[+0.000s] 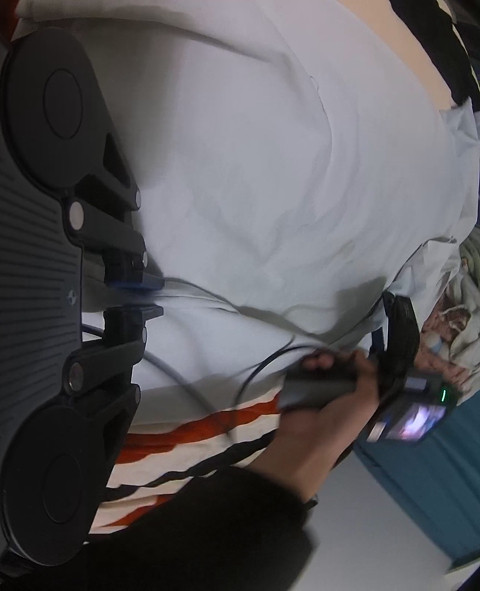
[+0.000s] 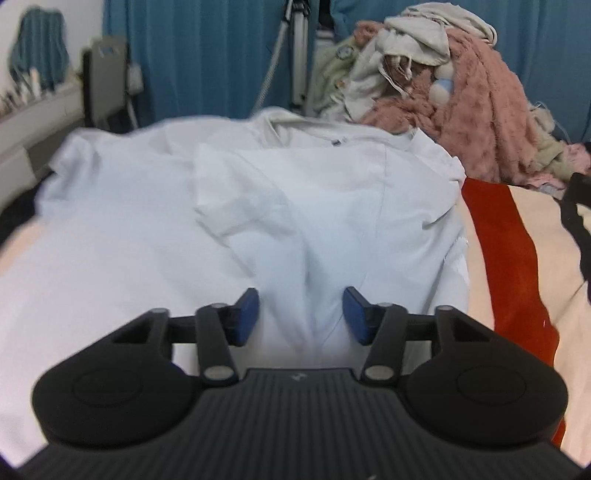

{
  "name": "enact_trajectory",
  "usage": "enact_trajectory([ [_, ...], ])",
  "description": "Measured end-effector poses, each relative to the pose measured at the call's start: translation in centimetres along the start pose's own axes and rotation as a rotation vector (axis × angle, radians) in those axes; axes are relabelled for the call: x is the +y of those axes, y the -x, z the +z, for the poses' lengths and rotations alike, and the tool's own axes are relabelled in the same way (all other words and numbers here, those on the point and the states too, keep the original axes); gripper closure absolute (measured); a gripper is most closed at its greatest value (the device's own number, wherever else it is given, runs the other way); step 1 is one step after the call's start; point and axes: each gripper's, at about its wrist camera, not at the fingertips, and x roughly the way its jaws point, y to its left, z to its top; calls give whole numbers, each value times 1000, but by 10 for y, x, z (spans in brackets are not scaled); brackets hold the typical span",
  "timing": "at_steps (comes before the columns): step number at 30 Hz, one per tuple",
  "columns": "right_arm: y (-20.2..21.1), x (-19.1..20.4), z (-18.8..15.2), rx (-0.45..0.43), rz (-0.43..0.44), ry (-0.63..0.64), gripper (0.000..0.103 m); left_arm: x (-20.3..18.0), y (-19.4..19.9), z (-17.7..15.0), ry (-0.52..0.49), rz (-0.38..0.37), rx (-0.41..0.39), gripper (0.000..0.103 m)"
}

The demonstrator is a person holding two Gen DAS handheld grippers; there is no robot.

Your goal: Fold clothes

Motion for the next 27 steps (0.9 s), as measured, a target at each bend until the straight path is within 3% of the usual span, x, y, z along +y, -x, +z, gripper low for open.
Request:
enact_trajectory([
  [1, -7, 0, 1, 12, -10, 3, 56, 0, 1, -1, -7, -3, -2, 98],
  [2, -11, 1, 3, 15, -9, 5, 64, 0, 1, -1, -13, -5, -4, 99],
  [3, -11, 2, 5, 8, -13, 11, 79, 1, 3, -3, -8, -14, -7, 99],
  [5, -8, 4, 10, -20, -19, 16, 96, 1, 6, -5, 11, -38, -15, 100],
  [13, 27, 4, 53, -238, 34, -55, 98, -5, 33, -20, 37, -96, -72, 100],
  [17, 17, 5, 59, -218, 38, -81, 98, -4, 38, -20, 45, -85, -81, 100],
  [19, 12, 5, 55, -196, 48, -81, 97, -6, 39, -19, 29, -63, -83, 95],
  [20, 11, 5, 52, -191, 61, -86, 95, -7, 40, -19, 21, -52, -84, 84],
  [21, 10, 5, 50, -180, 63, -85, 90, -10, 42, -18, 2, -35, -91, 63],
  [22, 12, 8, 48, -175, 50, -70, 79, -12, 45, -17, -22, -16, -100, 52],
  [23, 14, 11, 46, -171, 37, -55, 54, -15, 48, -16, -45, 3, -115, 36],
  [24, 18, 11, 44, -181, 31, -45, 32, -17, 52, -15, -67, 19, -134, 27],
  [26, 33, 9, 37, -223, 44, -51, 20, -21, 62, -12, -104, 48, -177, 21],
  [27, 40, 7, 34, -230, 57, -65, 20, -21, 68, -10, -117, 60, -201, 21],
])
